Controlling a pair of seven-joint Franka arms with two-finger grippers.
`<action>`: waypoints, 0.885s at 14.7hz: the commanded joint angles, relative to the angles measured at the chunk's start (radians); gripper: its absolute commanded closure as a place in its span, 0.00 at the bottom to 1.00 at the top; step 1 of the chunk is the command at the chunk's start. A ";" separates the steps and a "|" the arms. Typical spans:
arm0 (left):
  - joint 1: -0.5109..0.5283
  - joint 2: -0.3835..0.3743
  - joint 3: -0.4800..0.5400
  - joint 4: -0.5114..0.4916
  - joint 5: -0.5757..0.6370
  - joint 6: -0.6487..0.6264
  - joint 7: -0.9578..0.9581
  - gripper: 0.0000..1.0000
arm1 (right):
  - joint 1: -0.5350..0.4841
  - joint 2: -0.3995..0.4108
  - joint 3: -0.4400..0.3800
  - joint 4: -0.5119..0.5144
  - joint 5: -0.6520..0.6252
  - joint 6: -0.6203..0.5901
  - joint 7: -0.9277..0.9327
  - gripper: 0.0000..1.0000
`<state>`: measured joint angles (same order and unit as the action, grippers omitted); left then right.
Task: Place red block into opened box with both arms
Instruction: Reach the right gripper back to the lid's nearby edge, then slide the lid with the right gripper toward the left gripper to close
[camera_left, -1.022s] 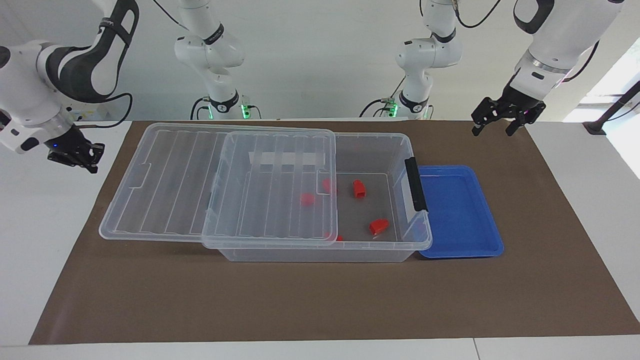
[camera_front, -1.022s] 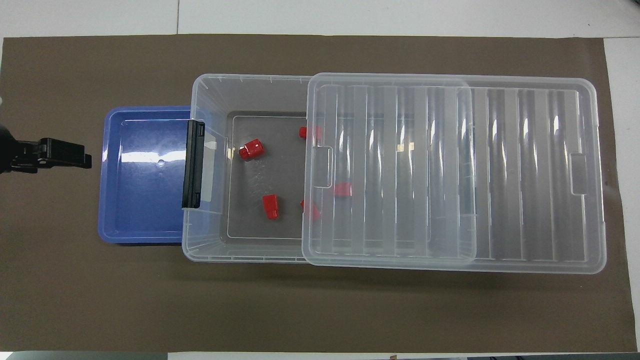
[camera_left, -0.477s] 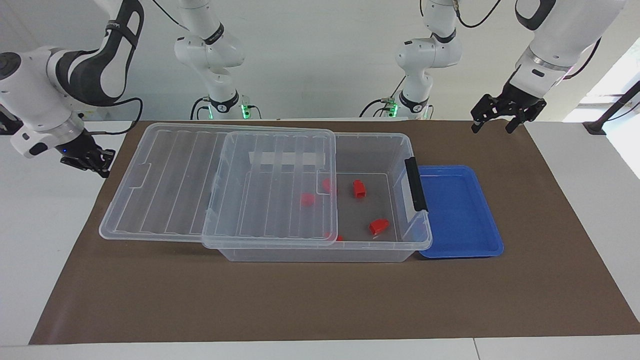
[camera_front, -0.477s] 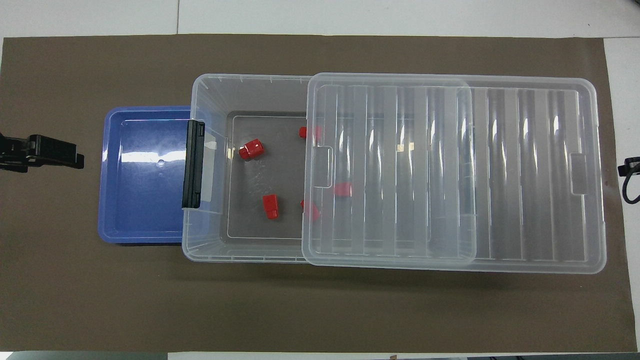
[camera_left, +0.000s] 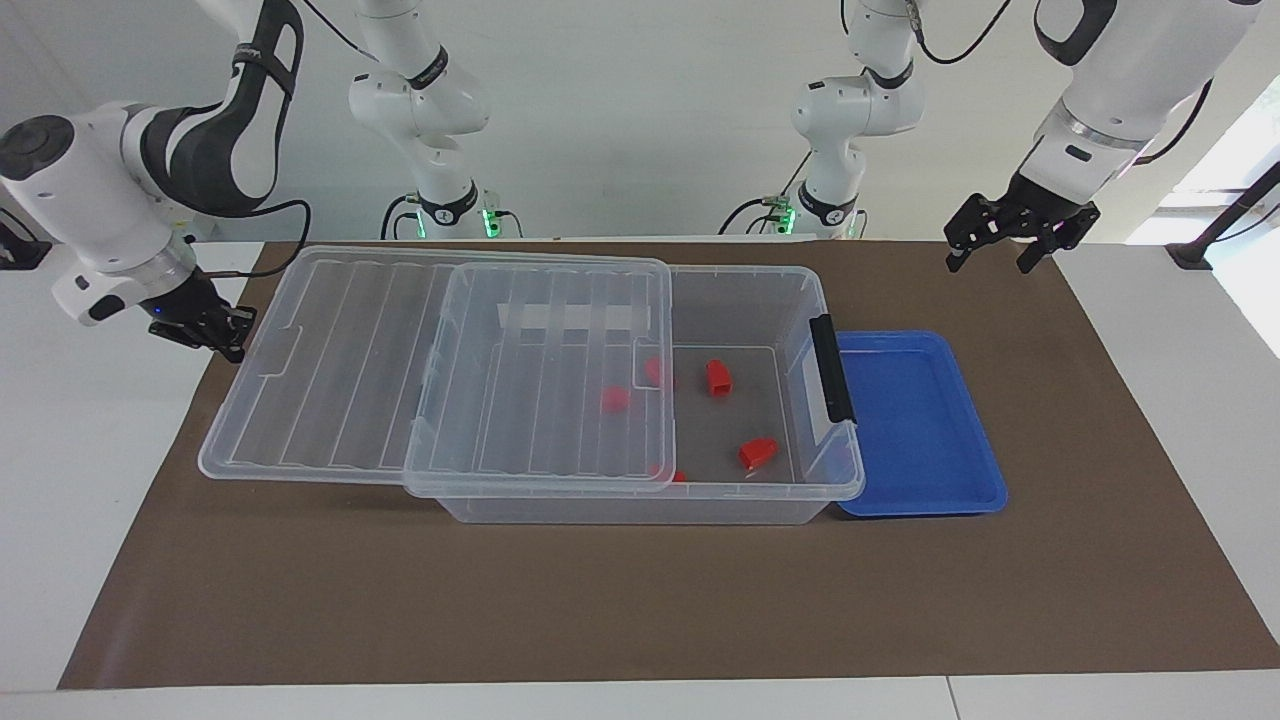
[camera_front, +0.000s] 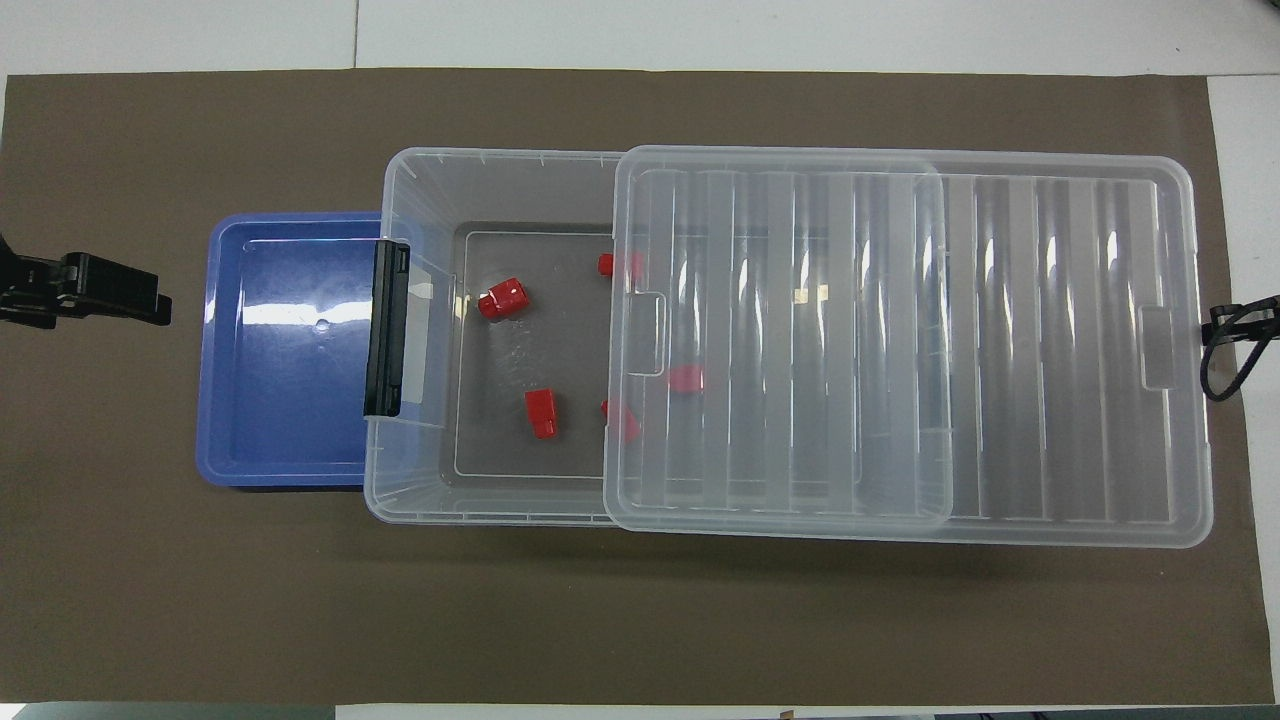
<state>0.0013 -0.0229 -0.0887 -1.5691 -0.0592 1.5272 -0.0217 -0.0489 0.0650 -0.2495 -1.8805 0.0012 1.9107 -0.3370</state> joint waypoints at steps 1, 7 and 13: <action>-0.015 0.000 0.004 0.008 0.022 -0.029 0.013 0.00 | -0.005 -0.016 0.027 -0.023 0.016 0.025 0.026 1.00; -0.007 -0.011 0.006 -0.012 0.044 -0.013 0.095 0.00 | -0.005 -0.019 0.087 -0.032 0.019 0.025 0.107 1.00; -0.003 -0.011 0.006 -0.012 0.048 -0.010 0.098 0.00 | -0.005 -0.021 0.133 -0.035 0.042 0.028 0.157 1.00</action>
<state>-0.0038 -0.0229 -0.0843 -1.5720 -0.0270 1.5199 0.0591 -0.0462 0.0641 -0.1412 -1.8857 0.0233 1.9110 -0.2067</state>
